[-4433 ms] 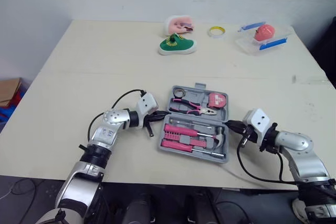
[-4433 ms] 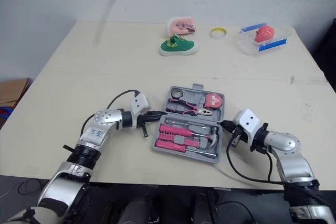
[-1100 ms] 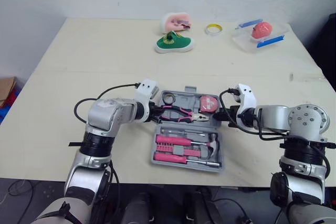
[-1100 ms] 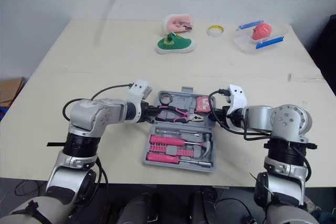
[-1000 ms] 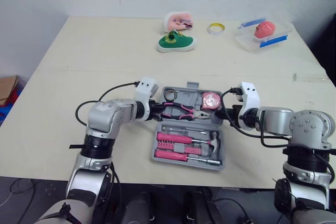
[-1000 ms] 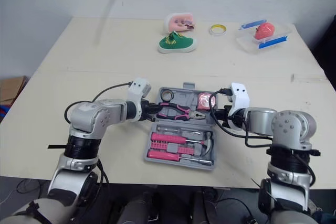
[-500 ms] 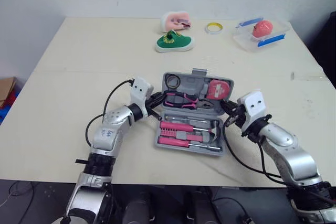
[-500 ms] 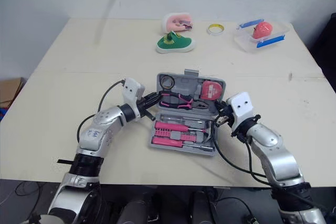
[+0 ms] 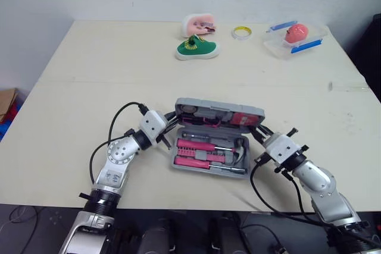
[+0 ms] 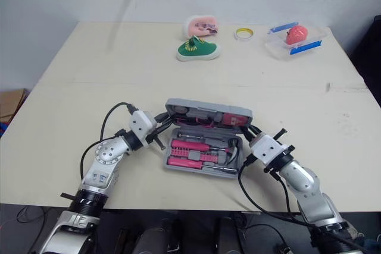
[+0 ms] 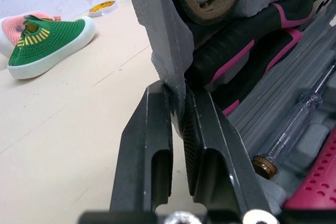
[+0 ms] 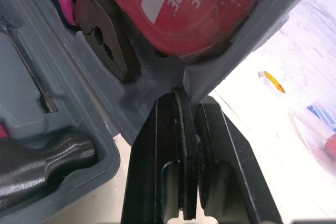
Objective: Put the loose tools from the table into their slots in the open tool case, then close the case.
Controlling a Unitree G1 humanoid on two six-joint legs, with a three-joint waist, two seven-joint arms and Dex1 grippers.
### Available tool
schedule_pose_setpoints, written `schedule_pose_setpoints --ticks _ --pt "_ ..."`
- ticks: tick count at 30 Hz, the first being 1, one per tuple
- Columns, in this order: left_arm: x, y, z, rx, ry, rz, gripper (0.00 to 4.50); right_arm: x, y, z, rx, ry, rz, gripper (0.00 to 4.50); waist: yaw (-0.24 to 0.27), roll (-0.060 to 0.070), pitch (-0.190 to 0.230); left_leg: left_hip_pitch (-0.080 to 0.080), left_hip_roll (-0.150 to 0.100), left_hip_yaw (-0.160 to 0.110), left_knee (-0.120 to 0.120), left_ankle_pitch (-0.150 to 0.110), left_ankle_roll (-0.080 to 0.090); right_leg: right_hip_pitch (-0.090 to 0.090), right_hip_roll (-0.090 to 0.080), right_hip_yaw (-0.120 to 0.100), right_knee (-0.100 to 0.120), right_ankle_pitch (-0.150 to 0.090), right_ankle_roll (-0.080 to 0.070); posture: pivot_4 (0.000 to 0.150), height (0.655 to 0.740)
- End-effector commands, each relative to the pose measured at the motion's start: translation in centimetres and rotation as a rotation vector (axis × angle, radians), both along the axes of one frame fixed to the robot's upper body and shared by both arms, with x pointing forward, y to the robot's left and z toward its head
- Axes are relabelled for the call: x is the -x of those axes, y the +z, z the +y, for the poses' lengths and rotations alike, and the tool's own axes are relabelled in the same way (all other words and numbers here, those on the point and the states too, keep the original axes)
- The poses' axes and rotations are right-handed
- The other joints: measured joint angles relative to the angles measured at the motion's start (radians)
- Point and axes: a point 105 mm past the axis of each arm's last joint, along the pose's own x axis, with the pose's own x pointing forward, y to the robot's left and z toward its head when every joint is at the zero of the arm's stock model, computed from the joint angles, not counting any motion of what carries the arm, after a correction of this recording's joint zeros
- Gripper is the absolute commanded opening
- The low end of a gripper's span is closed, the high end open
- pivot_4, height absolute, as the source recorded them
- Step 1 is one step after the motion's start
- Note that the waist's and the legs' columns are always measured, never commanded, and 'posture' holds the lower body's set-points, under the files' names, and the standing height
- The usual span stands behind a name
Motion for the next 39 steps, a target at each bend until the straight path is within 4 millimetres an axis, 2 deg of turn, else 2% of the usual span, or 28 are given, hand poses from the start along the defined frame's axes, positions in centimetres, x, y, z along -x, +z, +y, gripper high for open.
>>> schedule_pose_setpoints --ticks 1,3,4,5,6,7,8,10,13,16,19,24,27,29,32,35,39 --pt "0.6 0.6 2.8 -0.002 0.012 -0.033 1.9 1.0 -0.3 -1.5 0.075 -0.022 -0.011 2.03 -0.004 0.0 0.0 0.0 0.0 0.0 0.0 0.0 0.0 0.0 0.0 0.0 0.0 0.0 0.0 0.15 0.74" --pt "0.6 0.6 4.2 -0.001 0.048 -0.02 2.74 1.7 -0.2 -2.5 0.109 -0.044 -0.017 2.96 -0.003 0.0 0.0 0.001 0.0 0.0 0.0 0.0 0.0 0.0 0.0 0.0 0.0 0.0 0.0 0.15 0.74" --pt "1.1 0.0 5.5 -0.058 0.053 -0.004 3.3 2.5 -0.1 -3.7 0.152 -0.072 -0.028 3.66 -0.001 0.0 0.0 0.0 0.0 0.0 0.0 0.0 0.0 0.0 0.0 0.0 0.0 0.0 0.0 0.15 0.74" --pt "1.7 -0.9 8.0 -0.106 0.088 0.037 3.69 3.7 -0.5 -5.1 0.209 -0.092 -0.011 4.04 0.0 0.0 0.0 0.0 0.0 0.0 0.0 0.0 0.0 0.0 0.0 0.0 0.0 0.0 0.0 0.15 0.74" --pt "2.3 -1.3 9.7 -0.139 0.111 0.065 3.74 4.5 -0.8 -6.0 0.248 -0.102 0.004 4.44 0.0 0.001 -0.001 0.0 0.0 0.0 0.0 -0.001 0.0 0.0 -0.001 0.0 0.0 0.0 0.0 0.15 0.74" --pt "2.7 -1.6 11.9 -0.146 0.155 0.11 3.74 5.4 -1.0 -7.4 0.263 -0.147 0.025 4.44 0.0 0.001 -0.001 0.001 0.0 0.0 -0.002 -0.003 -0.001 0.0 -0.001 0.0 0.0 -0.001 -0.001 0.15 0.74" --pt "3.0 -1.7 13.1 -0.139 0.184 0.139 3.74 5.9 -1.1 -8.4 0.269 -0.177 0.038 4.44 0.0 0.001 0.0 0.001 0.0 0.0 -0.002 -0.003 -0.001 0.0 0.0 0.0 -0.001 -0.001 -0.002 0.15 0.74" --pt "3.8 -1.7 14.3 -0.183 0.167 0.15 3.74 6.7 -1.2 -9.6 0.253 -0.216 0.068 4.44 0.0 0.0 0.0 0.001 0.002 0.0 -0.002 -0.004 -0.002 0.0 0.001 0.0 -0.002 -0.002 -0.003 0.15 0.74" --pt "3.0 -0.5 14.9 -0.114 0.208 0.138 3.74 6.8 -1.0 -10.3 0.236 -0.252 0.068 4.44 0.005 0.0 0.0 0.001 0.001 0.0 0.0 -0.008 -0.005 0.001 -0.002 0.0 -0.002 -0.001 -0.001 0.15 0.74" --pt "2.2 0.3 14.3 -0.039 0.215 0.14 3.74 6.4 -0.7 -10.3 0.2 -0.261 0.074 4.44 0.01 0.0 0.0 0.001 0.0 0.0 0.0 -0.009 -0.001 0.002 -0.005 -0.001 -0.002 0.002 -0.001 0.15 0.74" --pt "2.3 0.3 13.5 -0.044 0.179 0.152 3.74 6.2 -0.8 -9.9 0.165 -0.244 0.093 4.44 0.003 0.0 0.0 0.001 0.001 0.0 -0.001 -0.007 -0.006 0.002 -0.005 -0.002 -0.002 0.001 -0.002 0.15 0.74" --pt "2.2 0.6 12.1 -0.036 0.141 0.146 3.74 5.5 -0.2 -9.5 0.113 -0.239 0.094 4.44 -0.004 0.0 0.001 0.001 0.002 0.002 -0.001 -0.004 -0.002 0.001 -0.002 -0.002 -0.001 0.0 -0.003 0.15 0.74" --pt "2.1 1.0 10.6 -0.034 0.088 0.165 3.74 5.1 0.1 -7.7 -0.046 -0.161 0.203 4.44 0.0 0.0 0.0 0.001 0.002 0.002 0.0 -0.003 -0.001 0.001 -0.002 -0.002 0.0 0.0 -0.002 0.15 0.74" --pt "1.9 1.6 9.4 -0.017 0.055 0.194 3.74 4.2 1.7 -6.8 -0.244 -0.151 0.255 4.44 0.001 0.0 0.001 0.001 0.002 0.001 0.0 -0.004 -0.002 0.002 -0.003 -0.002 0.001 0.001 -0.002 0.15 0.74" --pt "1.5 2.2 7.8 0.016 0.021 0.272 3.74 3.1 3.4 -5.5 -0.431 -0.117 0.346 4.44 0.003 0.0 0.001 0.001 0.002 0.0 0.0 -0.004 -0.001 0.002 -0.004 -0.002 0.001 0.001 -0.002 0.15 0.74" --pt "0.9 3.1 5.8 0.068 -0.013 0.368 3.74 1.7 4.5 -4.1 -0.493 -0.107 0.472 4.44 0.004 0.0 0.001 0.0 0.001 0.0 0.001 -0.003 0.001 0.002 -0.004 -0.002 0.001 0.001 -0.002 0.15 0.74" --pt "-0.1 3.3 4.8 0.065 0.02 0.481 3.74 0.6 4.2 -2.9 -0.554 -0.149 0.682 4.44 0.003 0.0 0.001 -0.001 0.001 -0.001 0.001 -0.002 0.002 0.001 -0.003 -0.003 0.001 0.001 -0.002 0.15 0.74"
